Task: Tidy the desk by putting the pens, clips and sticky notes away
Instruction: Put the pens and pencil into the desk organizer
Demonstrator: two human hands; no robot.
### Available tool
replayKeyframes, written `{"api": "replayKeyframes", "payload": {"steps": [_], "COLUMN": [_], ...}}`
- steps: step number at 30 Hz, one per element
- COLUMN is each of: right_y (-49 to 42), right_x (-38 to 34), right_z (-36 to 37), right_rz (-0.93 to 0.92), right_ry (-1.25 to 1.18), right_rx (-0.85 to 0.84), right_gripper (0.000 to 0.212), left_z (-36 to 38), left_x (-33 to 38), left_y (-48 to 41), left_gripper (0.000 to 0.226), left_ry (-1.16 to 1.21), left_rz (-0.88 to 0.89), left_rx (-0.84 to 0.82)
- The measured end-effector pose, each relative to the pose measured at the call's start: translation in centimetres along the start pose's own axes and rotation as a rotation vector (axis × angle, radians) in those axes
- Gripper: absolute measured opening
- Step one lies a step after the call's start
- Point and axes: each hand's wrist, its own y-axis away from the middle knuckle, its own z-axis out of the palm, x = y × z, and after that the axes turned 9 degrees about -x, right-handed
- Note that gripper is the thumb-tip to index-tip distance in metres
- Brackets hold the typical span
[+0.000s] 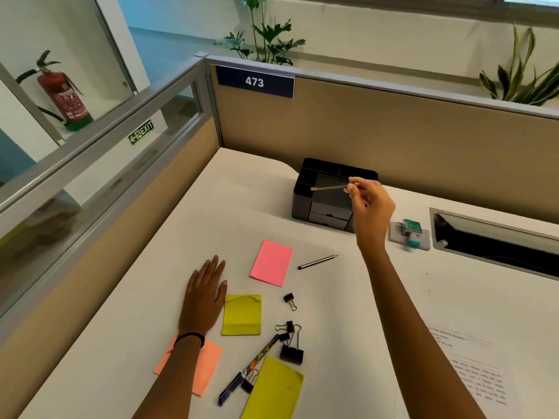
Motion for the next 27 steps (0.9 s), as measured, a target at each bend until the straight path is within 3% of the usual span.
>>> {"api": "replayKeyframes", "payload": {"steps": [6,16,24,27], "right_y": [-2.7,-4.9,0.6,5.5], "right_x": [2.7,4.8,3.4,3.0], "right_z": [3.6,6.5,5.2,5.2], "right_rz": [0.042,0.055,-0.022,-0.017], "right_ry": [0.092,0.266,0.211,0.182], "right_rx": [-0.146,-0.419,-0.269,-0.556], "right_gripper": [0.017,0.021,0.020,0.017], "left_z": [-0.1,-0.1,-0.1,-0.1], "left_x": [0.1,0.2,0.1,0.1], "left_y": [-0.1,-0.1,-0.1,-0.1], "left_gripper": [0.081,0.072,0.066,0.076], "left_ry": [-0.016,-0.016,-0.011,0.003], "left_rz": [0.007,-0.004,-0.008,-0.001], "left_rx": [-0.004,0.000,-0.006,0.009]}}
